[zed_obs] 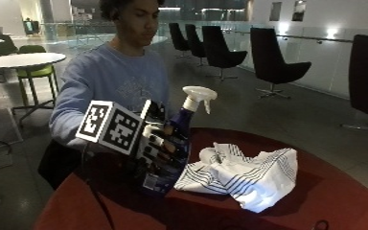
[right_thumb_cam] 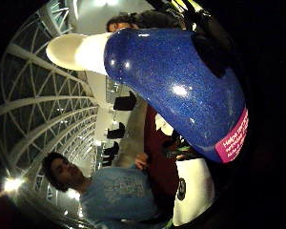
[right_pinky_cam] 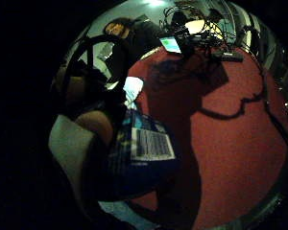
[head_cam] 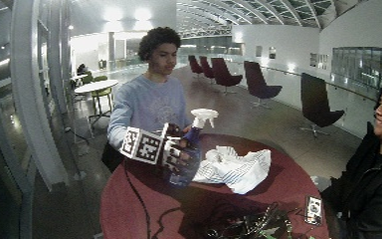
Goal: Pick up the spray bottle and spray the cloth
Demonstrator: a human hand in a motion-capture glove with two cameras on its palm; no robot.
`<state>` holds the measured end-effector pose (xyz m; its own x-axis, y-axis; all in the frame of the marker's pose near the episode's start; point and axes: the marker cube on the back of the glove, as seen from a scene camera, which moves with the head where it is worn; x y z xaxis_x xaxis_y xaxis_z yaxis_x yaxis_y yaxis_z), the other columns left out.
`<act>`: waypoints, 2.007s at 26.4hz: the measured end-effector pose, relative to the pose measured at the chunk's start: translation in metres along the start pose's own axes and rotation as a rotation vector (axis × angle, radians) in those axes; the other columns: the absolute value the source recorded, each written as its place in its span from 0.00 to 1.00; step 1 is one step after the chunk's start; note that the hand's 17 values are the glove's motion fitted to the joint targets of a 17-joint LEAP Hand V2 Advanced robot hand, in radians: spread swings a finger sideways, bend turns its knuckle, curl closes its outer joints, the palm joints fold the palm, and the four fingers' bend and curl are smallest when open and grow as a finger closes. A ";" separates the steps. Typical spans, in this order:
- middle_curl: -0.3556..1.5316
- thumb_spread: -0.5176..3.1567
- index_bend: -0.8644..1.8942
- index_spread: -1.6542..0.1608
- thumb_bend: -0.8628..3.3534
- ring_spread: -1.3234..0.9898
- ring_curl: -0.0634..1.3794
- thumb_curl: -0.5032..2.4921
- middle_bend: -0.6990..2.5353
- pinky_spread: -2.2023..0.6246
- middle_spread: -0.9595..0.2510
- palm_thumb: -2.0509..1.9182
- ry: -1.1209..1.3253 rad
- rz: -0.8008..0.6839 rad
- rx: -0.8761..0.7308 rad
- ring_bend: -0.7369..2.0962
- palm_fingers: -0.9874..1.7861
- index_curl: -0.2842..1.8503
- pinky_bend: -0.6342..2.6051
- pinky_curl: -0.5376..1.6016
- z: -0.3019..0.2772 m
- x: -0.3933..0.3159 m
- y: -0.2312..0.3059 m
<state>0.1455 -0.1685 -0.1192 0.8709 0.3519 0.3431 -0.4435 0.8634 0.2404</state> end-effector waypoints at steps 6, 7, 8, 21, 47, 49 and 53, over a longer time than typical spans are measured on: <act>0.40 0.36 0.34 0.73 0.20 0.57 0.30 0.34 0.30 0.86 0.75 0.76 0.130 0.109 -0.137 0.45 0.69 0.22 0.31 0.42 -0.012 -0.011 0.012; 0.40 0.36 0.34 0.73 0.20 0.57 0.30 0.34 0.30 0.86 0.75 0.76 0.151 0.120 -0.156 0.45 0.69 0.22 0.31 0.42 -0.011 -0.013 0.013; 0.40 0.36 0.34 0.73 0.20 0.57 0.30 0.35 0.30 0.86 0.75 0.76 0.169 0.129 -0.172 0.45 0.70 0.22 0.31 0.42 -0.009 -0.014 0.014; 0.41 0.36 0.34 0.74 0.20 0.57 0.30 0.36 0.30 0.85 0.76 0.76 0.299 0.196 -0.285 0.45 0.70 0.22 0.31 0.42 0.011 -0.016 0.018; 0.41 0.35 0.34 0.74 0.20 0.57 0.30 0.37 0.30 0.84 0.76 0.76 0.354 0.258 -0.300 0.46 0.71 0.21 0.31 0.43 0.008 -0.006 0.022; 0.41 0.35 0.33 0.74 0.20 0.57 0.31 0.38 0.30 0.84 0.76 0.76 0.358 0.258 -0.300 0.46 0.71 0.21 0.31 0.43 0.010 -0.007 0.023; 0.41 0.35 0.33 0.74 0.20 0.57 0.31 0.38 0.30 0.84 0.76 0.76 0.364 0.257 -0.303 0.46 0.71 0.21 0.31 0.43 0.011 -0.008 0.022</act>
<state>0.1261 -0.1567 -0.1064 0.7833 0.6216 0.0060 -0.6179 0.7796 -0.1016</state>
